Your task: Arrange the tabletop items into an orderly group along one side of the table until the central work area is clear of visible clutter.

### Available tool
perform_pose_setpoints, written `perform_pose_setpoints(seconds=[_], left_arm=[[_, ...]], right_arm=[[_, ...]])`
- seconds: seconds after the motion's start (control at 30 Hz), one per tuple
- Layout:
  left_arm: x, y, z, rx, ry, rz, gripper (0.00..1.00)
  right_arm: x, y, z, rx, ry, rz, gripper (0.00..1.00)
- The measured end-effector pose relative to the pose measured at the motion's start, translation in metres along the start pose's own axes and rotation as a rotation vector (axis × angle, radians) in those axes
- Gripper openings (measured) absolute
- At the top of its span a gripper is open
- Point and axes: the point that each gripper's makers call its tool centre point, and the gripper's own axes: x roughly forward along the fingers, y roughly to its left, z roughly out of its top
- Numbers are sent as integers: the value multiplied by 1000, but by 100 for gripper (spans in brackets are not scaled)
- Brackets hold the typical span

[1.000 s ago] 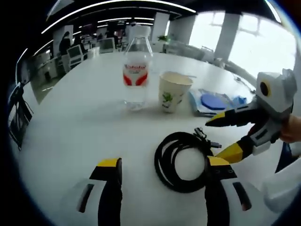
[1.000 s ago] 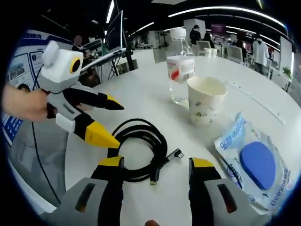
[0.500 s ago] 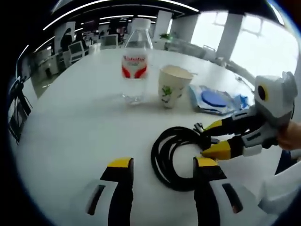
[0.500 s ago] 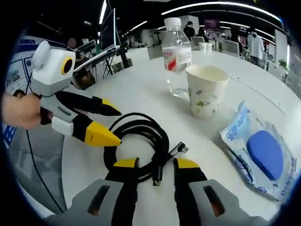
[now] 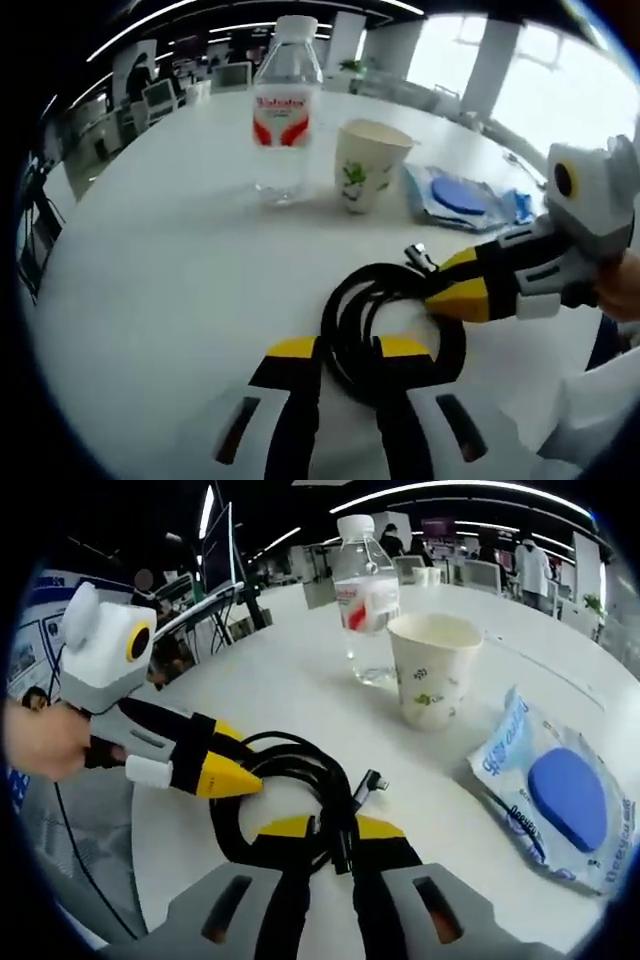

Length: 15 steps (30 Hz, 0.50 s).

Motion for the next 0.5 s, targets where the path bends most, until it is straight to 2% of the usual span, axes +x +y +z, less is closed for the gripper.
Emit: perform_pose_setpoints(seconds=[0.17,0.3,0.5], left_arm=[[-3,-2,2,-20,5,-16,5],[-7,-5,9,-79,-16,-39,2],[-12,-17,19,-39,-42,-69,1]], right_arm=[[-3,1,2,-25,7,-19,9],[-12,-1,6,-20,-10,-36,9],[-26,-2,7,-21,-22,-68,9]])
